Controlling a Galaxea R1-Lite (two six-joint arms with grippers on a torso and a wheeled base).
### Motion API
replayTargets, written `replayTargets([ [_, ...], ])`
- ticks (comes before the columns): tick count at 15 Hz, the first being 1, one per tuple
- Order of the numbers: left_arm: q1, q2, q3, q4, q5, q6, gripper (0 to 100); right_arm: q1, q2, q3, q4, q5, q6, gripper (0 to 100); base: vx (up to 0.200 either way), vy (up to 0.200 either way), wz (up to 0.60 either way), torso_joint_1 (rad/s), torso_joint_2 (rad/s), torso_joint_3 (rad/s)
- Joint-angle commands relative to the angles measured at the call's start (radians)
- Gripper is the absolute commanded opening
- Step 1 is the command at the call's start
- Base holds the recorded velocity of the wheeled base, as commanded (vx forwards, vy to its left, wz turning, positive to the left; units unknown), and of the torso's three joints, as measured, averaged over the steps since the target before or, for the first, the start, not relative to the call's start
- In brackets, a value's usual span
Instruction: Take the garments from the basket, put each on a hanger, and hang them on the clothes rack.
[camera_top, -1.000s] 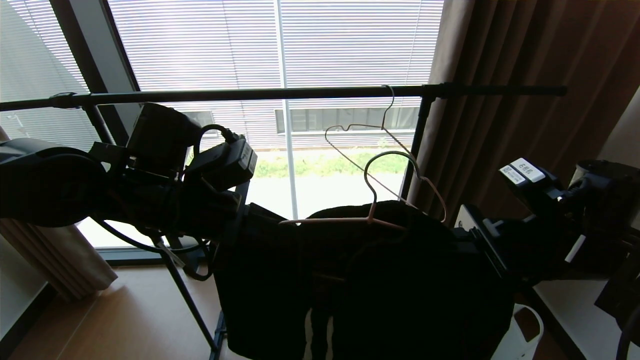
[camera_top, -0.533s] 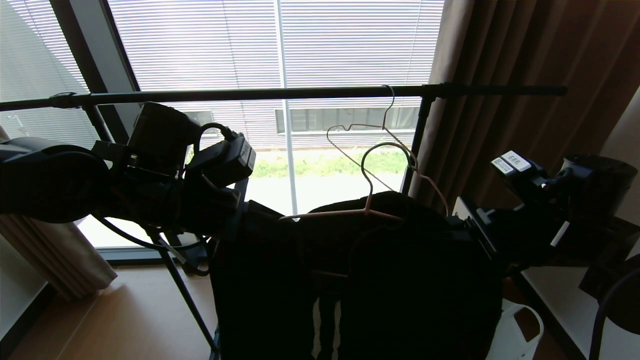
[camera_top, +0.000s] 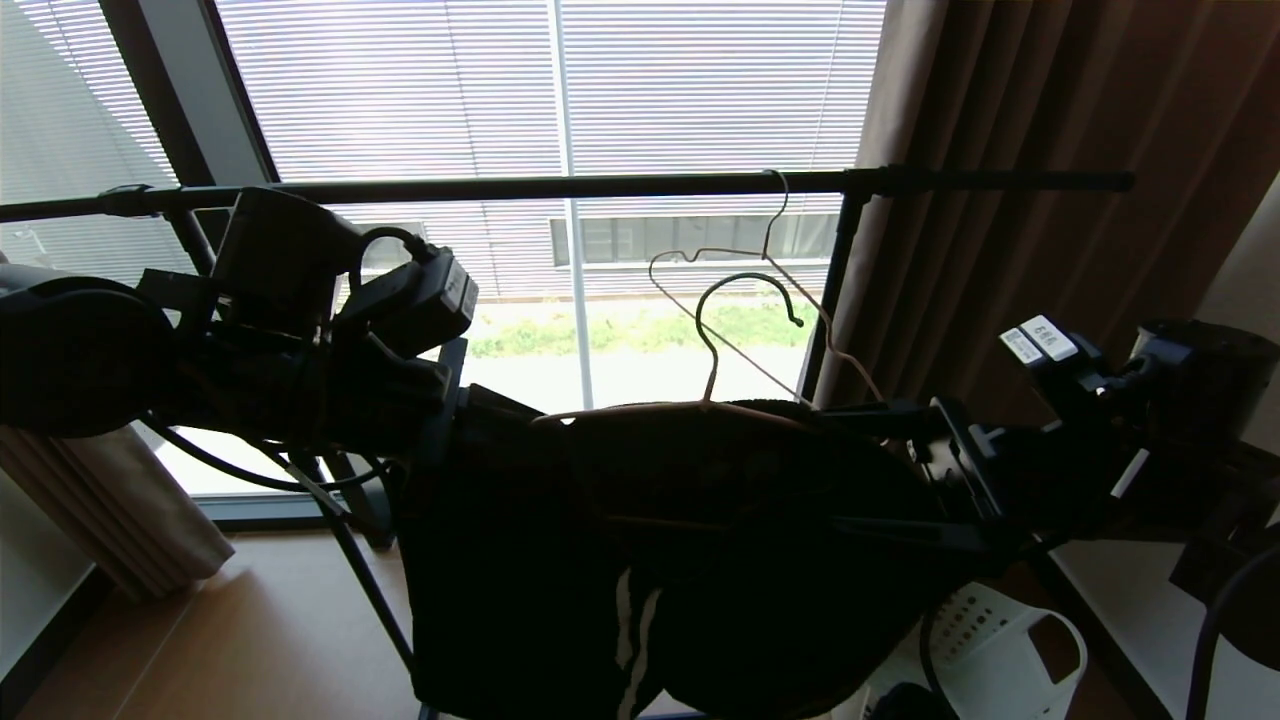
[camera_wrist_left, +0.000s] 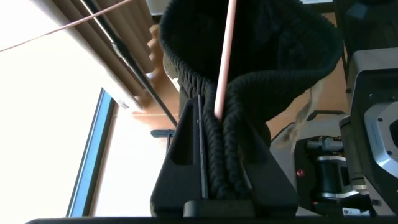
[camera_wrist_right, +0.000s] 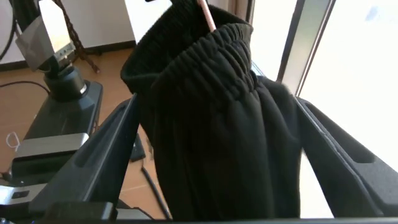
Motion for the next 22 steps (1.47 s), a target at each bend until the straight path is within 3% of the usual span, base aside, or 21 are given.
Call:
replayTargets([
  [1,0.023,-0.033,0.005,0.001,-0.004,0.0,0,-0.006,-0.001,0.007,-0.001,0.002,-0.012,100,0.0,0.0,0.0,0.0,0.0,0.0],
  [15,0.203,-0.192,0.054,0.005,-0.097,-0.059,0,-0.067,0.123,-0.034,0.0,-0.001,-0.074,100,0.0,0.0,0.0,0.0,0.0,0.0],
  [22,0.207,-0.217,0.068,0.005,-0.117,-0.082,0,-0.078,0.238,-0.066,0.0,-0.001,-0.12,100,0.0,0.0,0.0,0.0,0.0,0.0],
])
